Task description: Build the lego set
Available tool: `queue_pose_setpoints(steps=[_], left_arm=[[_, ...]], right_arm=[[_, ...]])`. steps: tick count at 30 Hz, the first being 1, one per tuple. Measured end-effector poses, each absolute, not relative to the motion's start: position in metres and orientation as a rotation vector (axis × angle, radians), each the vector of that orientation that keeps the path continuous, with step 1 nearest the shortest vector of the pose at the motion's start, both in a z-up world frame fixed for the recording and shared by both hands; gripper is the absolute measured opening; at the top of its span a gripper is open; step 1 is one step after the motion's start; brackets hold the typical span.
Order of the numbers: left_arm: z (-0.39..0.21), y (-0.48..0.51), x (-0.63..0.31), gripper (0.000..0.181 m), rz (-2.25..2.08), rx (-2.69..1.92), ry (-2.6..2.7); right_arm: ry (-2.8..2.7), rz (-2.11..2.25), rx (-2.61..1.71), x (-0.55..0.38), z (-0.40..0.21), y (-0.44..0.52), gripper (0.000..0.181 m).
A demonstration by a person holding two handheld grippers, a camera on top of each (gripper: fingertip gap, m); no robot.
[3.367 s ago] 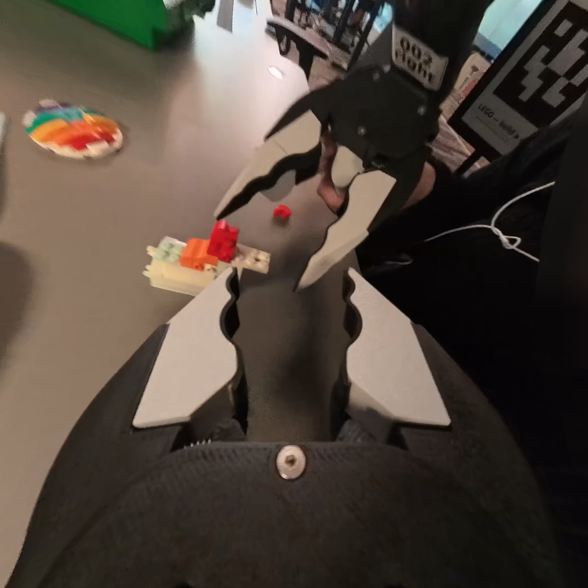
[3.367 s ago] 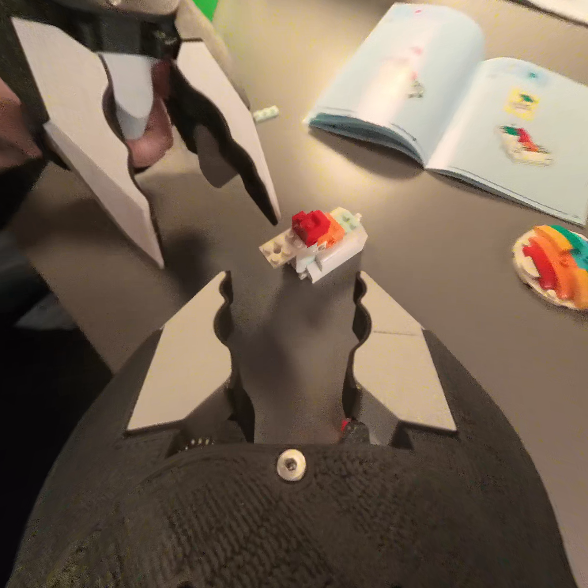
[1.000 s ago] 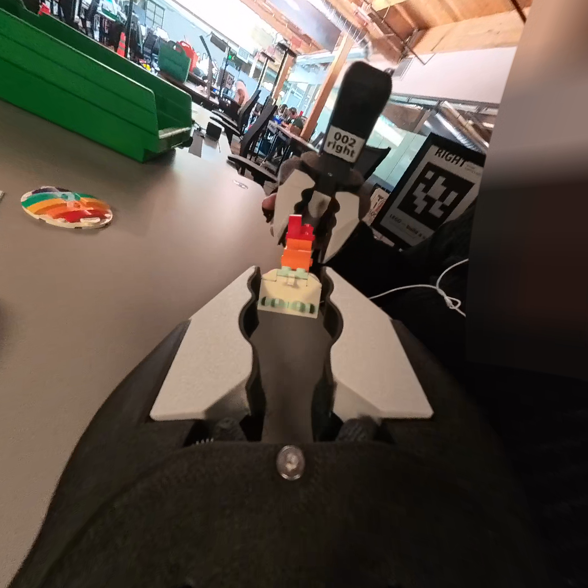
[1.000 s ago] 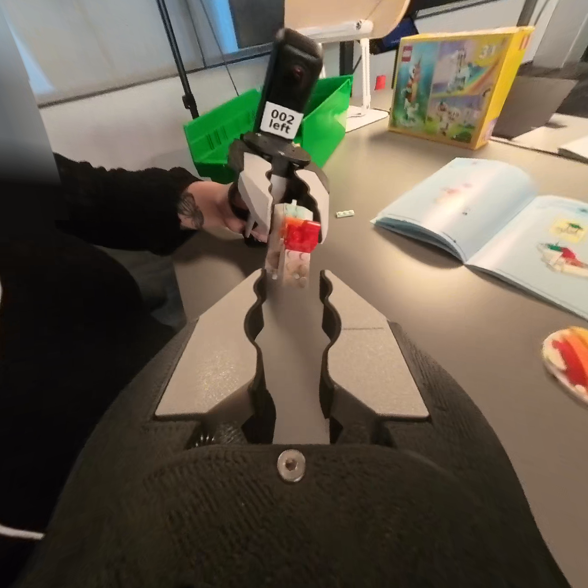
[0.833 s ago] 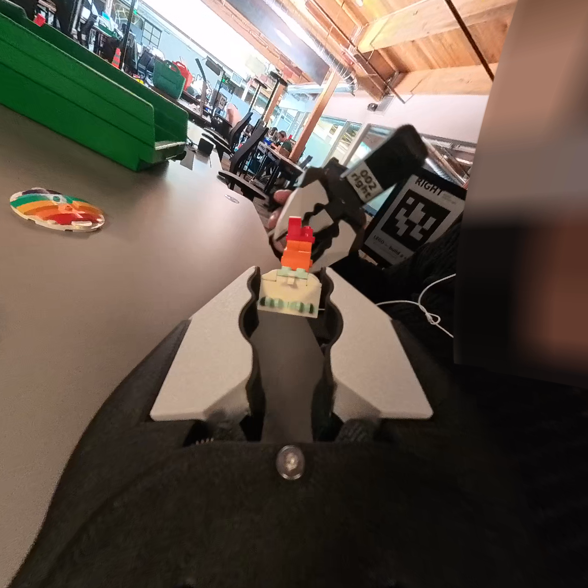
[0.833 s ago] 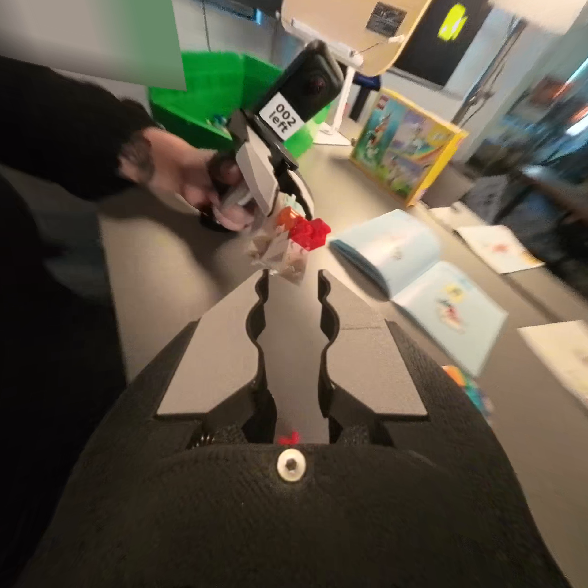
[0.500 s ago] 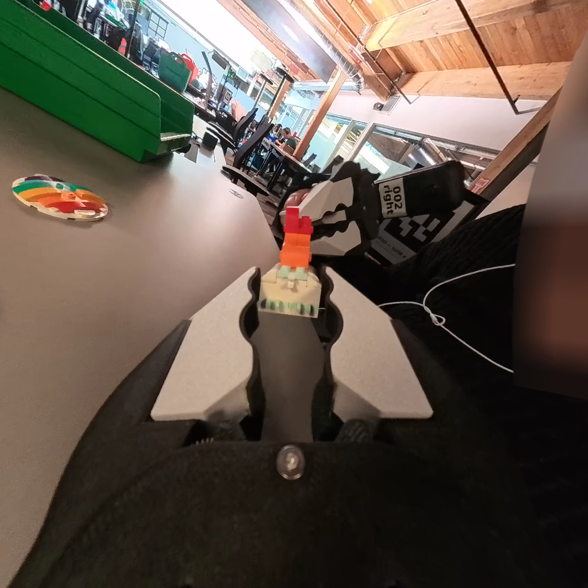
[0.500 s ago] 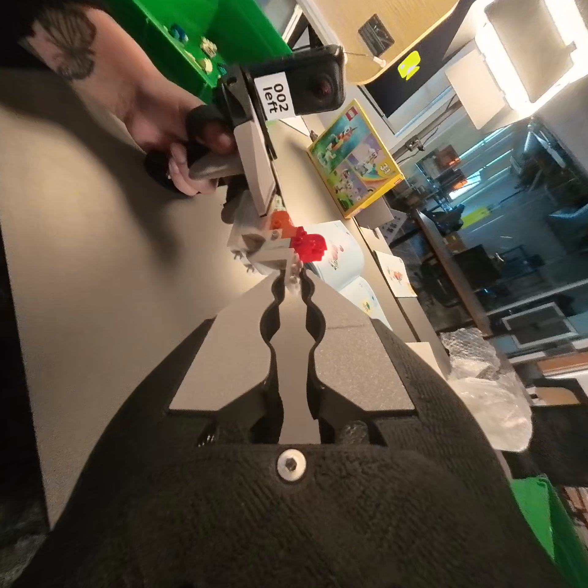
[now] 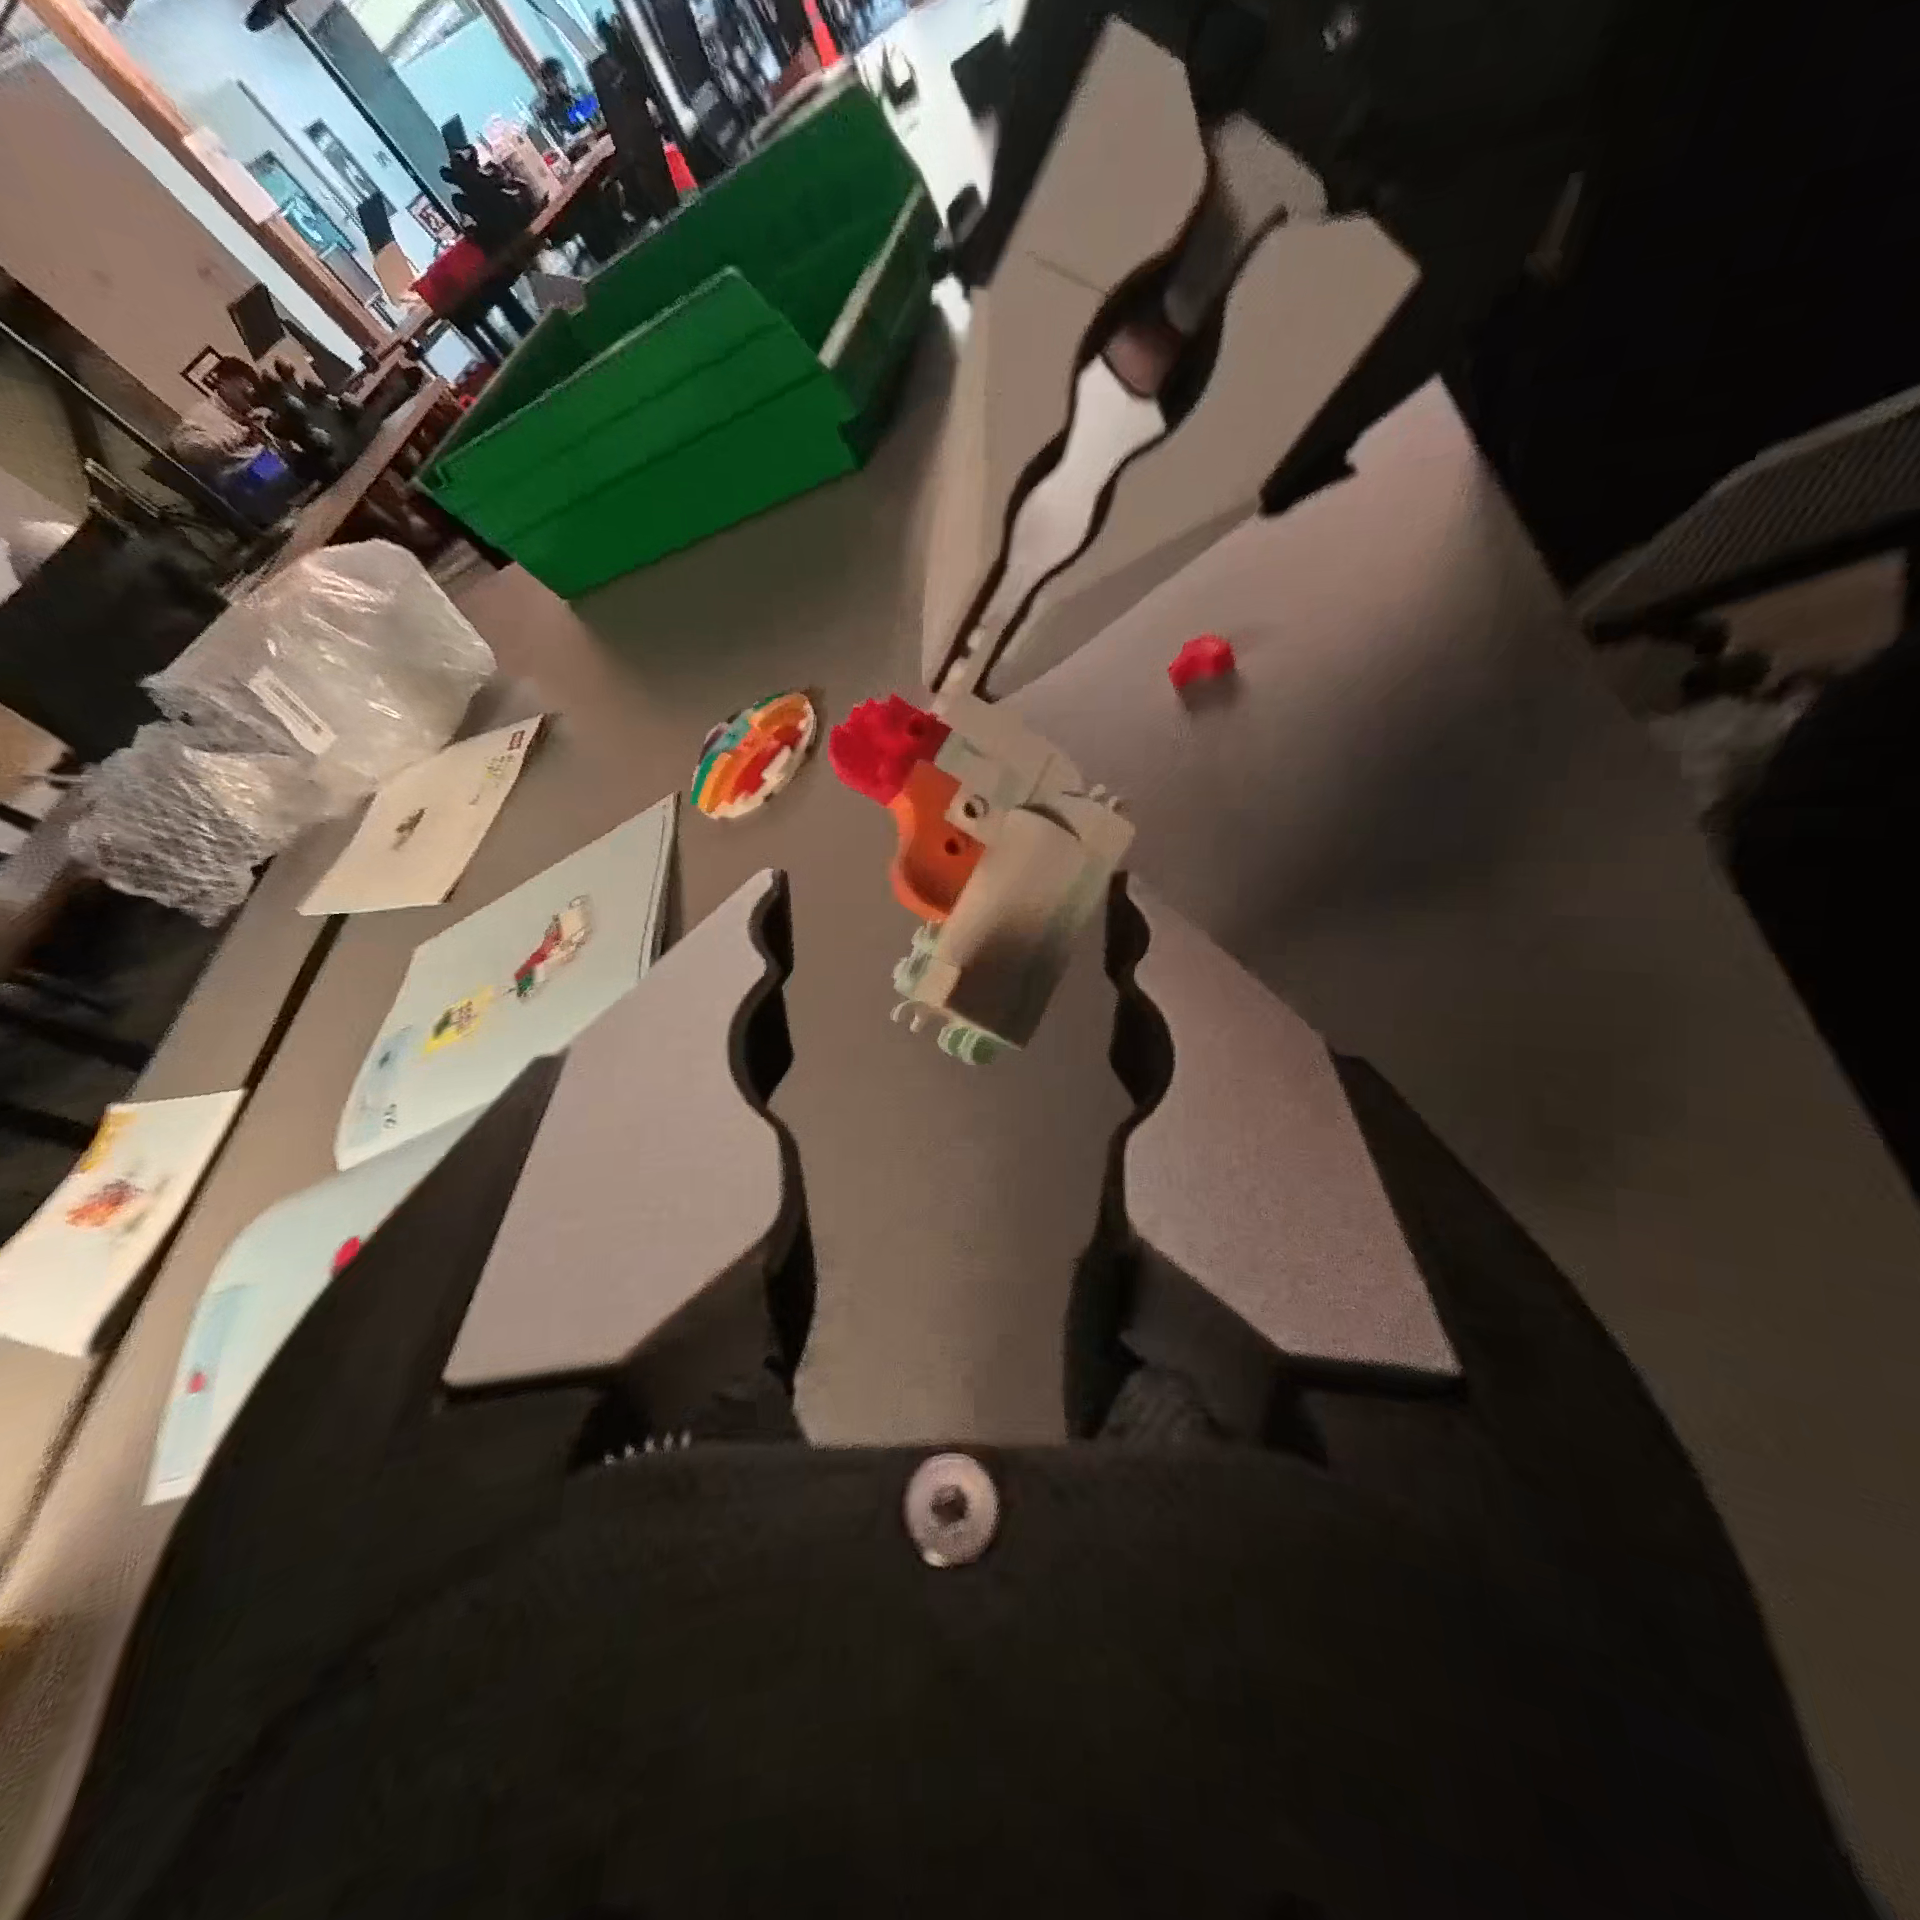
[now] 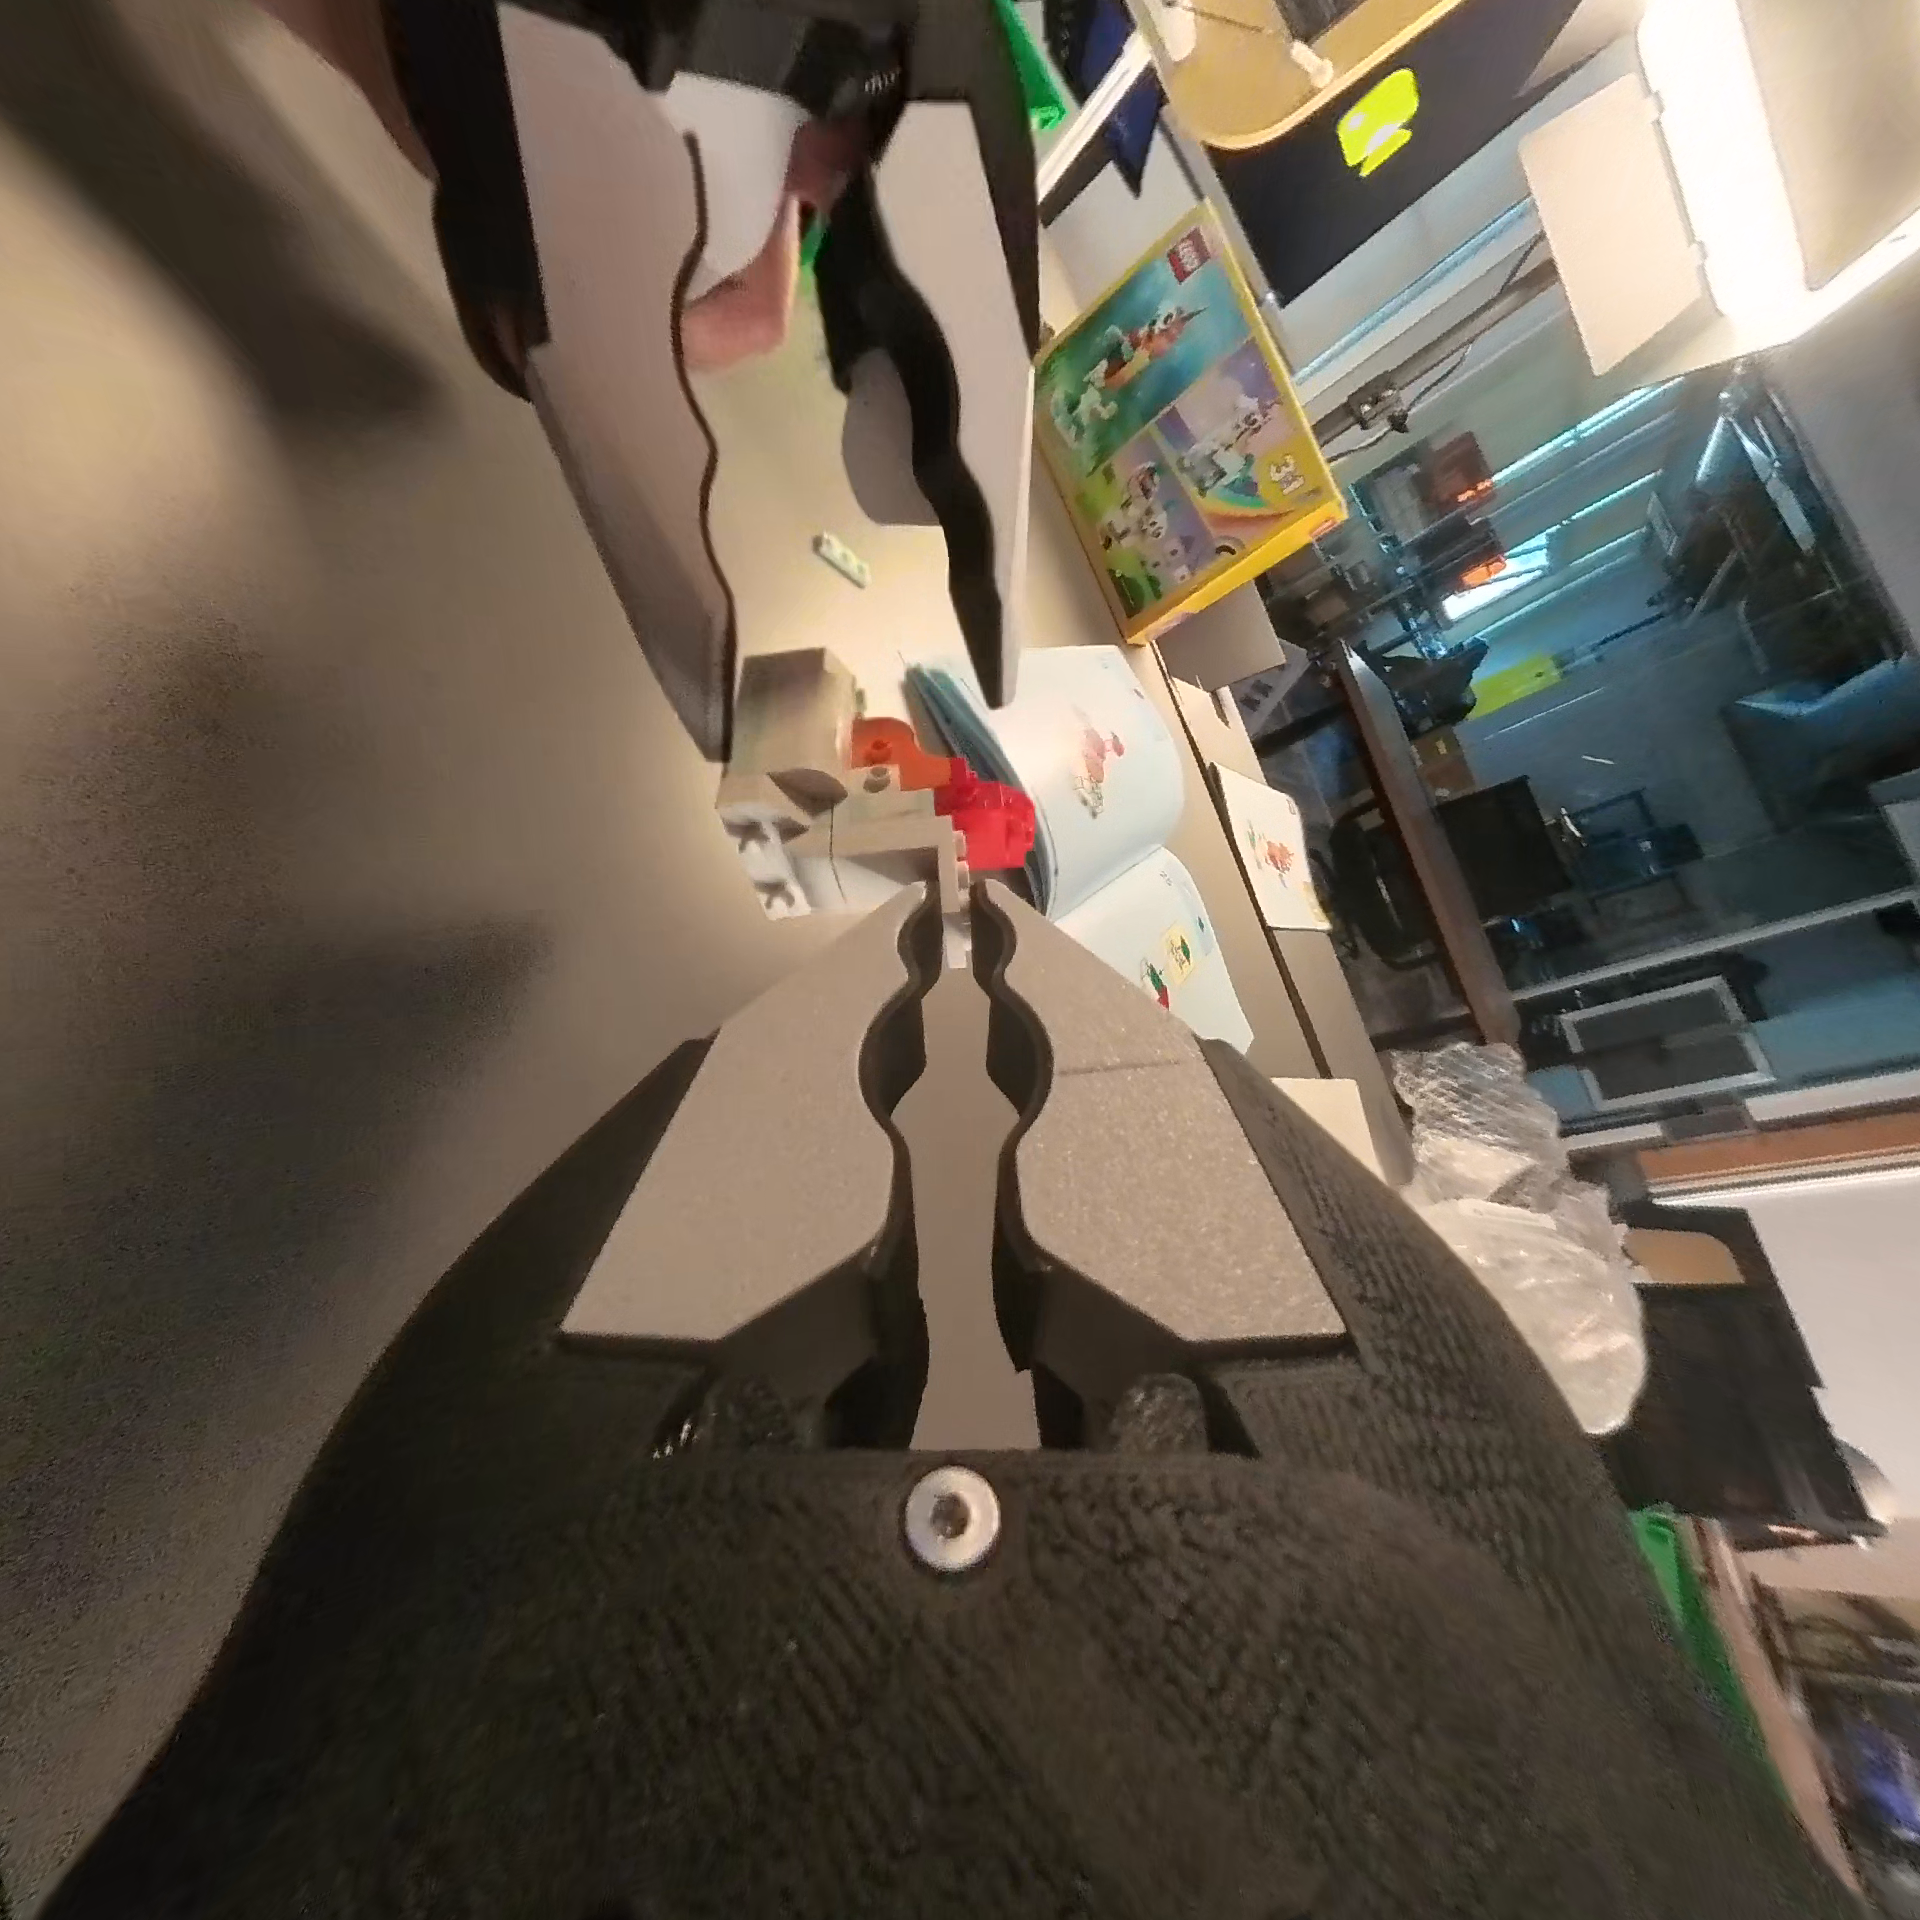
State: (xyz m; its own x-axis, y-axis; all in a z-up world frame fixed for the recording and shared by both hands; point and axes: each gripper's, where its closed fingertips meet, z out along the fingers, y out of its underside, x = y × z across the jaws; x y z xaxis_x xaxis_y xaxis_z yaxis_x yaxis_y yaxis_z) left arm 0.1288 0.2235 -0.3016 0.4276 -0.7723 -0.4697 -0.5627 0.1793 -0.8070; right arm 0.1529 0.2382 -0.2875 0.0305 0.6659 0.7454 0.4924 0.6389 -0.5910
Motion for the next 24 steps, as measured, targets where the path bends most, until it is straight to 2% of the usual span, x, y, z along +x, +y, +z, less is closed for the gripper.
queue_pose_setpoints(steps=[5, 9, 10, 13, 15, 18, 20, 24], left_arm=[[-0.322, 0.224, 0.129, 0.060, -0.066, -1.494, 1.365], [-0.323, 0.228, 0.128, 0.045, 0.033, -1.480, 1.355], [-0.321, 0.231, 0.126, 0.032, 0.074, -1.471, 1.341], [-0.324, 0.232, 0.126, 0.030, 0.116, -1.465, 1.360], [-0.327, 0.233, 0.127, 0.030, 0.118, -1.486, 1.362], [-0.332, 0.237, 0.122, 0.030, 0.168, -1.494, 1.373], [-0.332, 0.237, 0.123, 0.030, 0.160, -1.491, 1.369], [-0.333, 0.236, 0.127, 0.030, 0.133, -1.490, 1.366]], right_arm=[[-1.592, 0.215, -0.965, 0.154, -0.282, 0.239, 0.003], [-1.600, 0.221, -0.957, 0.154, -0.283, 0.238, 0.003], [-1.599, 0.230, -0.962, 0.153, -0.284, 0.238, 0.003], [-1.583, 0.282, -1.004, 0.154, -0.286, 0.239, 0.003], [-1.570, 0.355, -1.084, 0.162, -0.289, 0.243, 0.006], [-1.551, 0.555, -1.293, 0.190, -0.295, 0.248, 0.021], [-1.599, 0.685, -1.498, 0.212, -0.316, 0.246, 0.022], [-1.706, 0.677, -1.724, 0.240, -0.356, 0.240, 0.024]])
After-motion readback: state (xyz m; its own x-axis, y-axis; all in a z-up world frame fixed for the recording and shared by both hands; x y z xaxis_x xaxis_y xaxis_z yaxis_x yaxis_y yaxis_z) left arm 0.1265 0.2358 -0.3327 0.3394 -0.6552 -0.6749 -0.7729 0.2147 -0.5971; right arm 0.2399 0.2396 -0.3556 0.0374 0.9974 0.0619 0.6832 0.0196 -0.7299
